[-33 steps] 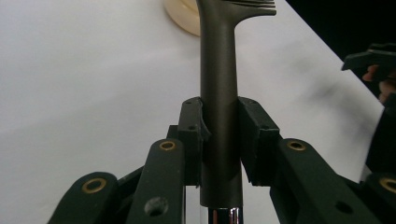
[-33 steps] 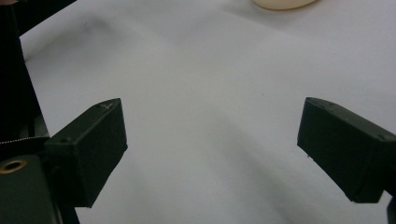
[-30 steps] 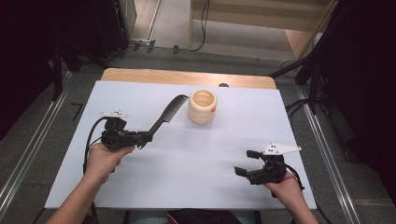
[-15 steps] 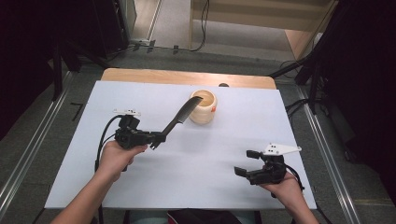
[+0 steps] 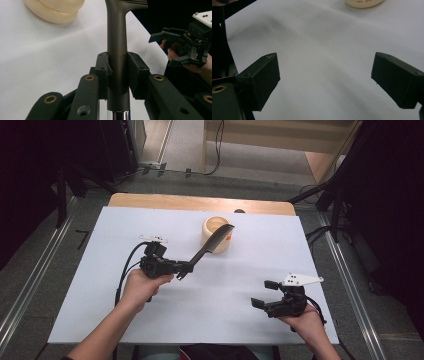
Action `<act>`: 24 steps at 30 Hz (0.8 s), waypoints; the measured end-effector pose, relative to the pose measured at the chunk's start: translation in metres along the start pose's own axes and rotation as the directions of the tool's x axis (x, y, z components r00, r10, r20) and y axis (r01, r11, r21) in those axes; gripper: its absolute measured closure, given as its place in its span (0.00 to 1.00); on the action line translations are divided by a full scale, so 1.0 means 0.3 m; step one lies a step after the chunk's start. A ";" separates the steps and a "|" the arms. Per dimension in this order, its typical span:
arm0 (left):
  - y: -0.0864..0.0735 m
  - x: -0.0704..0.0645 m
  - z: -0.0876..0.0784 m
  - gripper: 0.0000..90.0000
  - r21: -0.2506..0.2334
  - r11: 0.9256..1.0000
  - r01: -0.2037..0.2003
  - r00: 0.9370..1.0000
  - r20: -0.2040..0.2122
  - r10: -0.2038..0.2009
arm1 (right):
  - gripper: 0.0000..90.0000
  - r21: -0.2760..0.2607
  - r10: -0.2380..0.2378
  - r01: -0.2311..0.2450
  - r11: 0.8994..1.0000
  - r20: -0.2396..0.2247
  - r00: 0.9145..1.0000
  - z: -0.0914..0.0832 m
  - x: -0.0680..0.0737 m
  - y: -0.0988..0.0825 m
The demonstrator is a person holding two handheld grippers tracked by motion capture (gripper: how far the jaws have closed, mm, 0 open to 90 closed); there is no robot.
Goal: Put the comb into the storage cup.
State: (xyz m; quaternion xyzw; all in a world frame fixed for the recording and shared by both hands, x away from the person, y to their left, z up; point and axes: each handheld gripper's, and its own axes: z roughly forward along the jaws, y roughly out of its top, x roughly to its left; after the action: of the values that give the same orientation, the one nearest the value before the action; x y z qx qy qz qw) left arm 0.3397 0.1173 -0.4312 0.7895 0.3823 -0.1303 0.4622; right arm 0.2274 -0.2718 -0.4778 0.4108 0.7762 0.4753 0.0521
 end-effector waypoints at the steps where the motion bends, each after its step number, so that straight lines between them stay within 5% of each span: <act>1: 0.002 -0.004 0.009 0.81 -0.002 1.000 0.008 1.000 0.004 -0.008 | 0.07 -0.003 0.002 -0.002 1.000 0.000 1.000 0.000 0.001 0.001; 24: 0.036 -0.054 0.234 0.81 -0.039 0.997 0.071 0.996 0.054 -0.069 | 0.07 -0.049 0.060 -0.057 0.997 0.056 0.997 -0.016 0.016 0.036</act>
State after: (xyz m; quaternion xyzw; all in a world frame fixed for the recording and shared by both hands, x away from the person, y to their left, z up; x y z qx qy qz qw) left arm 0.3470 0.0483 -0.4532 0.7623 0.4000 -0.1595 0.4831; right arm 0.2283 -0.2695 -0.4651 0.4456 0.7506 0.4828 0.0699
